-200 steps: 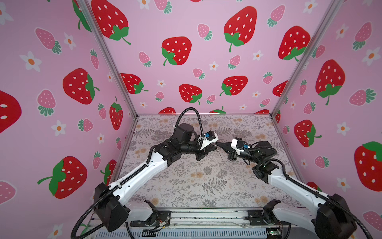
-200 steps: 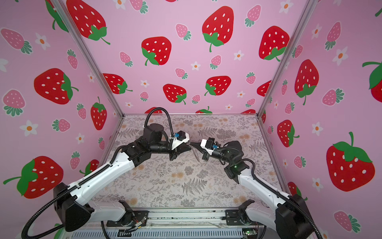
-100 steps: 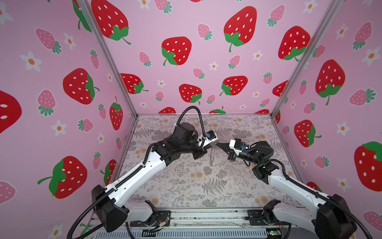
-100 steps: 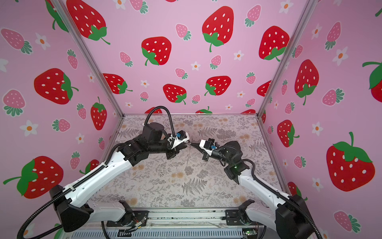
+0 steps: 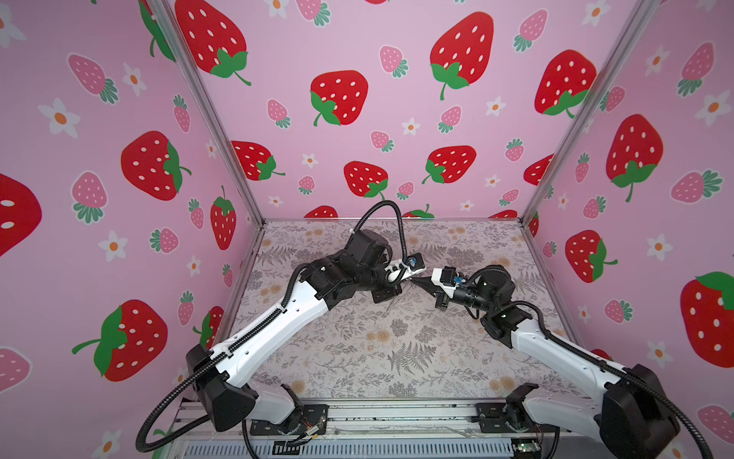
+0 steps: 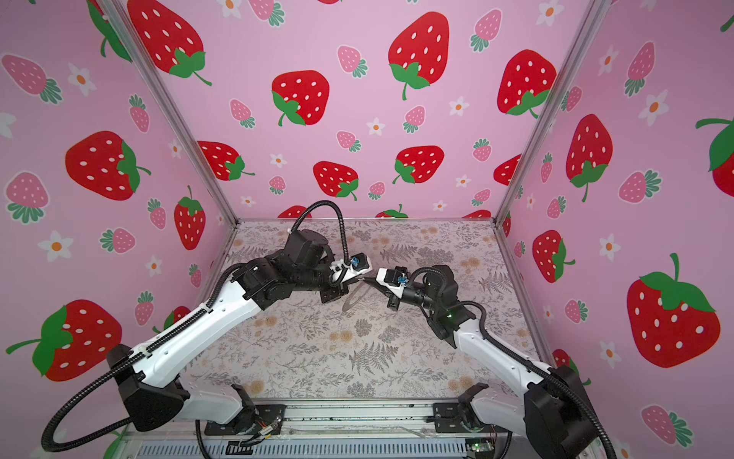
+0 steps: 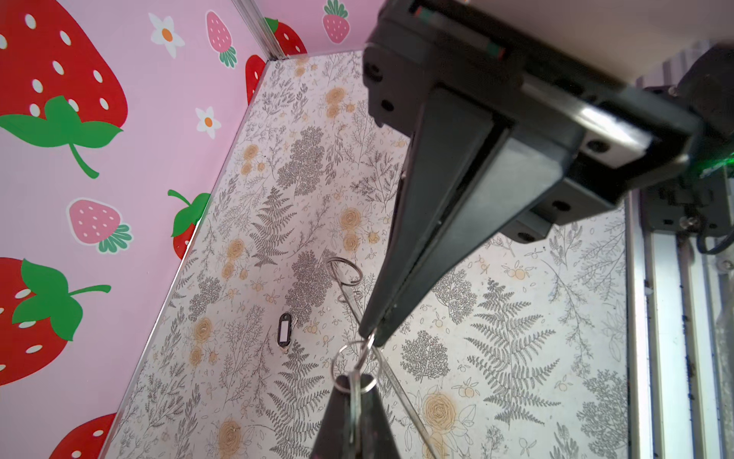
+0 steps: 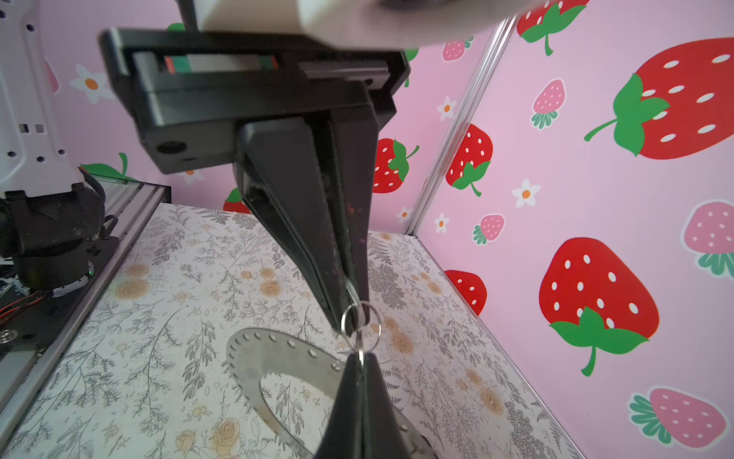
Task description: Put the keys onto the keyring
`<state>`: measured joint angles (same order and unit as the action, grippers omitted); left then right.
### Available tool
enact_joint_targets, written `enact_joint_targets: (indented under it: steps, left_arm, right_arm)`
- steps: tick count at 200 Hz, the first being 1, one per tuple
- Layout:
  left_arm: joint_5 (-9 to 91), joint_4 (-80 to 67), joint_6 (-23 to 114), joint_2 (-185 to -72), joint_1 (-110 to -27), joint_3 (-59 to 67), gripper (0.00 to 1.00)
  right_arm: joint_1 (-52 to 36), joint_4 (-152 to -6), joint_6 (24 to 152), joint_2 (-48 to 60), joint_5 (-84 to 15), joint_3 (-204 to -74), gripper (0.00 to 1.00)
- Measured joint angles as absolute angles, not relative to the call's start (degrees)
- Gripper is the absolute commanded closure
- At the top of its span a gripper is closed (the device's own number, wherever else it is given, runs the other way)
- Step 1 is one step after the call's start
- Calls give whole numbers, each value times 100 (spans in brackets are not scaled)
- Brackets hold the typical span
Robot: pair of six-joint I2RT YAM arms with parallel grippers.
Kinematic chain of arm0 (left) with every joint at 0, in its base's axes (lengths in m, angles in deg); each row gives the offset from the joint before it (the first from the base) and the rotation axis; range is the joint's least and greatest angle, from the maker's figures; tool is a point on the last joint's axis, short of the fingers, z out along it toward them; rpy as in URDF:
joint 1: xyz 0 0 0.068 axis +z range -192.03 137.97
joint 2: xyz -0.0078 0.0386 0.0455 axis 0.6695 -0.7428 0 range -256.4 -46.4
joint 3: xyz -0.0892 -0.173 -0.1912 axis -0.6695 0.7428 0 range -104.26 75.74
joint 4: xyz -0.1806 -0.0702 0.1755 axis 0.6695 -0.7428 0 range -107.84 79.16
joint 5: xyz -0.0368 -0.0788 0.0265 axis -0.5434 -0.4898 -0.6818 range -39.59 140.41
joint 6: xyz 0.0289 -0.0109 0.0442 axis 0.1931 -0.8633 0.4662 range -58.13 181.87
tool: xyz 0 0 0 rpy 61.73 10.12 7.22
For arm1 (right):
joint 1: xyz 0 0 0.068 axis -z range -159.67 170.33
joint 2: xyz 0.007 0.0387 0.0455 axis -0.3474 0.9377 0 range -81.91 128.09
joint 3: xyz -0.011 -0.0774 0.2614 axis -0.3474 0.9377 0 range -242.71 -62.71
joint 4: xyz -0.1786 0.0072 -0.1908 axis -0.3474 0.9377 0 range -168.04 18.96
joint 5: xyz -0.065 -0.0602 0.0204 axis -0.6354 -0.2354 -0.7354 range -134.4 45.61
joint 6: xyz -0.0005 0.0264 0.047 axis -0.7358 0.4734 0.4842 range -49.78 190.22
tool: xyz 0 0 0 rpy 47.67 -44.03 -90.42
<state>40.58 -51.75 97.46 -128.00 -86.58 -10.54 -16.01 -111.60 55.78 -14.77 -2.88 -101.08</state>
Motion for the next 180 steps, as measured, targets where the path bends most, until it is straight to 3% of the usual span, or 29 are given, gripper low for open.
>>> enact_joint_targets:
  steps: [17, 55, 100, 134, 180]
  left_arm:
    - [4209, -5300, 9833, -12896, -8682, -1176, 100]
    - [4325, -5568, 9873, -13121, -8693, -1419, 100]
    - [4174, -5546, 9241, -14002, -8700, -1832, 100]
    - [3746, -5059, 8424, -14750, -8750, -1987, 100]
    - [3411, -4521, 7847, -15652, -8881, -2300, 100]
  right_arm:
    - [-1585, -11080, 5537, -1447, -353, -10108, 100]
    - [-1507, -11053, 5532, -1458, -834, -10101, 69]
    - [-1109, -11049, 5711, -1993, -2832, -9719, 52]
    - [-694, -10992, 6022, -2546, -4511, -9284, 49]
    - [-355, -10819, 6347, -2671, -5273, -9159, 49]
